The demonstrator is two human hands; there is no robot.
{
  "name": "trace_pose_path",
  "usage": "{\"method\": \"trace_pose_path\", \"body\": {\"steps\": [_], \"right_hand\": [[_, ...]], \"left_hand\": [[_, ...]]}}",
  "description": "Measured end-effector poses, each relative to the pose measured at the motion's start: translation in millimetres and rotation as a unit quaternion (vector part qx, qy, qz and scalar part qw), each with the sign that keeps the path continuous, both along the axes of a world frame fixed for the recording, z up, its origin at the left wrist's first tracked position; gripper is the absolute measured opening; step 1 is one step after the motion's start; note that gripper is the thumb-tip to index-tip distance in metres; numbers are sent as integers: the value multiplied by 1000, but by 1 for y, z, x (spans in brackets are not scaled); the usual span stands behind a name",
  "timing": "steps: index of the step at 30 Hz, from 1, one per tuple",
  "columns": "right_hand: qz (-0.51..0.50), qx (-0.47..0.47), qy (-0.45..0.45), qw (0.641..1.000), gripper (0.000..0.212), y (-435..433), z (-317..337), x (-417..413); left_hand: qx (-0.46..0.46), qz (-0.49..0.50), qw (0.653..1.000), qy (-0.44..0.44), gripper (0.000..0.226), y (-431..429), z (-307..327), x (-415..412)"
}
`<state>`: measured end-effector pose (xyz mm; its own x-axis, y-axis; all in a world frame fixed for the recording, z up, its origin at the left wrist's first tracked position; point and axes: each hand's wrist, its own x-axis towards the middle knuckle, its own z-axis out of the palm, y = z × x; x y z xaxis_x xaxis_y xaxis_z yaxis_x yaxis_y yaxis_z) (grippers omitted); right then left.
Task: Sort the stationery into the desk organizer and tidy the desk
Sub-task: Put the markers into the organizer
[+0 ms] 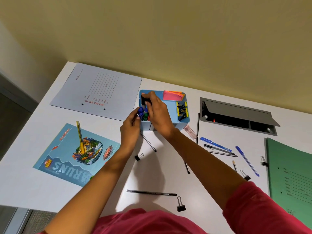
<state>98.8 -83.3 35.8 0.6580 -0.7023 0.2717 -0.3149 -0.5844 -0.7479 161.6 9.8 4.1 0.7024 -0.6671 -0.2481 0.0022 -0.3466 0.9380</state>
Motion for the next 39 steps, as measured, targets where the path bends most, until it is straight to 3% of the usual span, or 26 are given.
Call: {"method": "trace_pose_path", "body": {"steps": [5, 9, 15, 21, 25, 29, 36, 39], "right_hand": [[16, -17, 13, 1000, 21, -8, -14, -6], [15, 30, 11, 999, 27, -13, -16, -16], [-115, 125, -63, 983, 28, -10, -25, -30], [-8, 128, -3, 992, 45, 8, -30, -29], [-12, 106, 24, 994, 55, 12, -31, -23], [-3, 86, 39, 996, 50, 6, -29, -23], [-17, 113, 25, 993, 54, 11, -32, -23], [-28, 131, 15, 991, 59, 11, -34, -31]], "left_hand": [[-2, -13, 1000, -7, 43, 3, -1, 2], [-20, -16, 1000, 1, 44, 3, -1, 2], [-48, -24, 999, -4, 45, 0, 4, 1], [-52, -77, 995, -31, 53, -2, 4, 7], [-61, -104, 992, -47, 56, -2, 3, 13], [-58, -115, 990, -54, 53, -4, 0, 19], [-52, -110, 990, -67, 52, -4, -4, 17], [-45, -68, 996, -34, 53, -4, -6, 11]]}}
